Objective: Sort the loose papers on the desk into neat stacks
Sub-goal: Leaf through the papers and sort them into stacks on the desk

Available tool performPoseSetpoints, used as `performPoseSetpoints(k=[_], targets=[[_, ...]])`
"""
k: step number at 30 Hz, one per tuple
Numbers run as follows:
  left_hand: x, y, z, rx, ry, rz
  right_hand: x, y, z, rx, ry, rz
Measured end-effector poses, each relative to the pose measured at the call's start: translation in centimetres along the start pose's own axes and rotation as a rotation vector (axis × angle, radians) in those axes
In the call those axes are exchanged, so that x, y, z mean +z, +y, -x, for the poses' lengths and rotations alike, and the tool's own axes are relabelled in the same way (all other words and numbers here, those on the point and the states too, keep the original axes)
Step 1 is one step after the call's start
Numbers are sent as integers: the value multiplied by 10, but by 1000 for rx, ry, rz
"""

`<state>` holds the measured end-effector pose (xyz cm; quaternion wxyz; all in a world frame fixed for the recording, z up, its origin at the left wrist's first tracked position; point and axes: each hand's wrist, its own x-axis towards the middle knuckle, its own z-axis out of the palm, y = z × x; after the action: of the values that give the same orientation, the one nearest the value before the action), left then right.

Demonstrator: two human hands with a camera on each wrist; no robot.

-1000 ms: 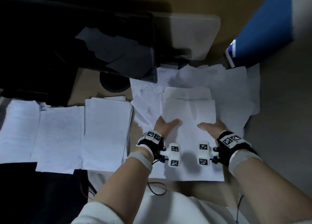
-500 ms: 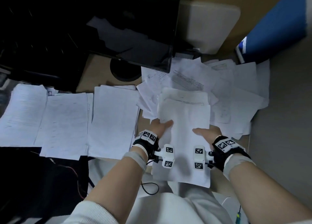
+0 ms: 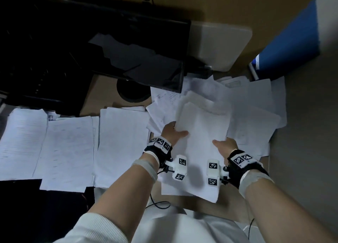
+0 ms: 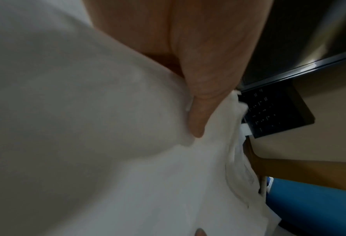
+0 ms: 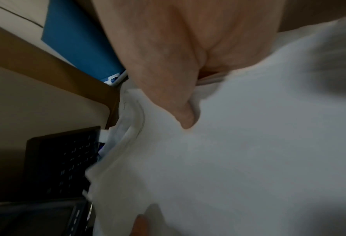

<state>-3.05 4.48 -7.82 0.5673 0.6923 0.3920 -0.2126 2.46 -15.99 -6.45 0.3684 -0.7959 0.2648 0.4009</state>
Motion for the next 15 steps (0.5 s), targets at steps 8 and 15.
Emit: performPoseSetpoints(k=[8,15], targets=[[-2,41,-55,-25,90,-441,-9,-30,-48,11,124,-129],[20,43,-74,-65,-28,-365,-12,-55,-74,30,191,-139]])
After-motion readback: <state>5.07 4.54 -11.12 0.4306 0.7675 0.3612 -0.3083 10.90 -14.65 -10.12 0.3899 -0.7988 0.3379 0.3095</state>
